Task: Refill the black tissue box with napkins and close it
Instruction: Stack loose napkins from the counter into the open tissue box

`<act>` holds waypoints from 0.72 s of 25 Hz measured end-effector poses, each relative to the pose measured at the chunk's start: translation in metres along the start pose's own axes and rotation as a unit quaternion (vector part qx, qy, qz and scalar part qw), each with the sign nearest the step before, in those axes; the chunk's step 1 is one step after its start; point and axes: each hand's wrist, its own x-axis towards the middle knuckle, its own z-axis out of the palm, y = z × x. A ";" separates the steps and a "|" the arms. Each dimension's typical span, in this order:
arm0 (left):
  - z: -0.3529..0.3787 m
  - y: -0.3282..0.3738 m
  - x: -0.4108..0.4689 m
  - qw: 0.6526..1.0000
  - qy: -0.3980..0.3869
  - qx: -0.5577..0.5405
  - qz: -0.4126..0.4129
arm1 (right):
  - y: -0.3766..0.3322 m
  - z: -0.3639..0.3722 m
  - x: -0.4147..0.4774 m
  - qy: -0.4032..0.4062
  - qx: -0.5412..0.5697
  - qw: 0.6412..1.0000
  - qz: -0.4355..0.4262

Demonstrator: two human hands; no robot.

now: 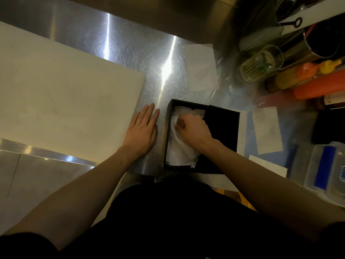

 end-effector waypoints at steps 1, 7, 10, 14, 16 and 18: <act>0.001 0.000 0.000 1.000 0.000 0.001 0.001 | 0.000 -0.002 -0.001 0.008 0.007 1.000 0.001; 0.001 -0.001 0.001 1.000 -0.004 0.000 0.002 | -0.001 -0.034 -0.019 0.001 0.009 1.000 -0.020; 0.001 0.000 0.001 1.000 -0.003 0.002 0.003 | 0.001 -0.053 -0.031 -0.062 0.055 0.994 -0.072; 0.001 -0.001 0.000 1.000 -0.006 0.005 0.002 | 0.005 -0.071 -0.039 -0.193 0.149 0.964 -0.105; 0.001 -0.002 0.001 1.000 -0.011 0.005 0.001 | 0.005 -0.083 -0.040 -0.286 0.199 0.931 -0.109; 0.001 -0.001 0.001 1.000 -0.011 0.005 0.002 | 0.002 -0.098 -0.038 -0.410 0.228 0.878 -0.091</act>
